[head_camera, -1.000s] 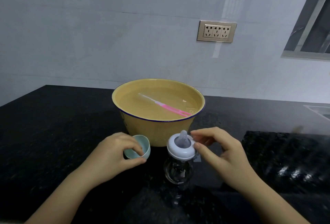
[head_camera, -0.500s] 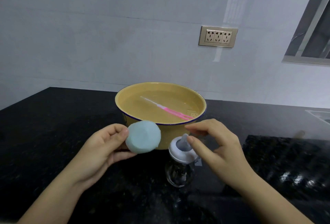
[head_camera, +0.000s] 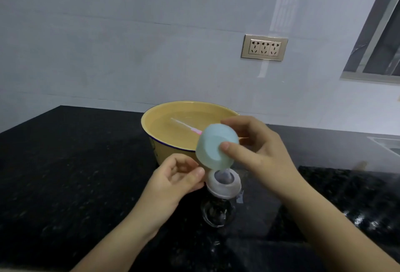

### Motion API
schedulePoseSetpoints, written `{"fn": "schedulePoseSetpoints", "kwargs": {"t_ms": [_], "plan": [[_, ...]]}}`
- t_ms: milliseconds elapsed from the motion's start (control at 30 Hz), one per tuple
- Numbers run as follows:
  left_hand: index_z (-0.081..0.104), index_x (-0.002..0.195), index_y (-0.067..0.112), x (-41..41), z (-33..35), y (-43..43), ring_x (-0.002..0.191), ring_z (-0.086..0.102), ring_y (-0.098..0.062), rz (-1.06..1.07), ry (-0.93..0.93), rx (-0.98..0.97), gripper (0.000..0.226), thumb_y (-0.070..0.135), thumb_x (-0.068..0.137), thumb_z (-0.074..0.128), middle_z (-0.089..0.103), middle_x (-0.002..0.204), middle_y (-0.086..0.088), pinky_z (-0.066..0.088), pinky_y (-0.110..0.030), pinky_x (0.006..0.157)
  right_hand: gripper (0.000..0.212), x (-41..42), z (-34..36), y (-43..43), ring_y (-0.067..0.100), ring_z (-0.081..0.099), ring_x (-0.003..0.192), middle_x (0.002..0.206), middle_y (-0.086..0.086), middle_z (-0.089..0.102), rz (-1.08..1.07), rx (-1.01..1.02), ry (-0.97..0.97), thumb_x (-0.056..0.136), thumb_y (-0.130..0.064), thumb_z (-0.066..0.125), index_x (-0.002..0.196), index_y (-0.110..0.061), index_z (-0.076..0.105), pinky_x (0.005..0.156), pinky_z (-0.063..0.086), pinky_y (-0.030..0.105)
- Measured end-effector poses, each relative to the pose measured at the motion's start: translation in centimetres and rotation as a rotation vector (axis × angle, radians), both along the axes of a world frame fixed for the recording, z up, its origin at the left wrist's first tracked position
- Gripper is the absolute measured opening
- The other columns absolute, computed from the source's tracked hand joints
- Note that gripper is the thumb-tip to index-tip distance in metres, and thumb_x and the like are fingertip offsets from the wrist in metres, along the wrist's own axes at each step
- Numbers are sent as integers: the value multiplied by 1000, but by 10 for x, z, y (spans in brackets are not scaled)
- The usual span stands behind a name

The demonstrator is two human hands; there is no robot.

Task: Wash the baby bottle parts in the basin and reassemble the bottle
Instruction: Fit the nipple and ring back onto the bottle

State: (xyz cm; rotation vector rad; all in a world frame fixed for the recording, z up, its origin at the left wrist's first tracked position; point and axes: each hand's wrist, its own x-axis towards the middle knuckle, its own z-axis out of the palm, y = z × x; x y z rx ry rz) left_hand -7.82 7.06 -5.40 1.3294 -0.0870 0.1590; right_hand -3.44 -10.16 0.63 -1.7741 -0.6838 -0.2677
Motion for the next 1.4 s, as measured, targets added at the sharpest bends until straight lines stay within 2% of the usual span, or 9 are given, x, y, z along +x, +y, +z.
{"fn": "schedulePoseSetpoints", "kwargs": {"t_ms": [100,267,367,467,667,967,1167,1267,1400], "plan": [[62,95,14,6,-16,1,92,66,-8,36,-23,266,60,43,46,82,68,96,2,54,-22,79,32,6,-7,-14,9,65,90,98,-11,71,18,-45,50,68,-27,73,100,-30,68,80,52,26],[57,109,34,14,-32,-6,106,60,0,-47,-54,498,68,49,47,81,63,116,10,51,-23,91,41,9,-28,-23,13,65,93,101,-9,71,66,-130,92,66,-39,68,107,-34,67,86,53,32],[56,108,38,17,-31,-13,103,61,3,-48,-79,510,65,44,49,83,65,111,17,51,-20,88,37,9,-34,-25,12,64,93,102,-12,70,86,-159,77,68,-39,66,105,-40,67,85,52,28],[58,106,39,19,-31,-16,98,63,2,-24,-104,535,62,44,49,82,67,104,23,53,-20,84,31,8,-36,-27,11,64,96,105,-14,69,81,-191,40,73,-38,64,104,-38,68,86,52,27],[60,107,37,19,-33,-16,97,65,-1,-7,-121,548,64,48,48,81,69,103,20,54,-23,83,32,7,-46,-24,4,60,105,112,-23,64,35,-223,-80,77,-38,60,109,-42,62,87,45,14],[59,109,41,15,-27,-17,97,64,0,-17,-165,557,61,44,53,79,68,105,22,54,-22,82,35,7,-47,-23,9,55,114,117,-26,61,16,-264,-77,78,-44,58,113,-47,61,97,45,30],[58,111,42,16,-27,-8,99,64,-2,-5,-188,577,62,44,53,79,68,106,19,54,-23,84,44,2,-48,-20,9,55,113,119,-28,59,20,-243,-69,78,-46,58,120,-54,52,98,44,31],[58,112,40,16,-27,0,99,64,-1,8,-182,587,64,46,52,79,67,106,22,53,-19,83,43,2,-49,-18,11,57,112,116,-21,62,40,-220,-40,78,-46,59,121,-49,54,98,45,31],[57,110,39,16,-26,8,98,63,2,24,-172,568,62,40,53,81,65,105,27,50,-10,77,35,6,-48,-14,11,59,106,110,-17,65,47,-178,-19,78,-43,58,112,-39,63,92,48,31]]}}
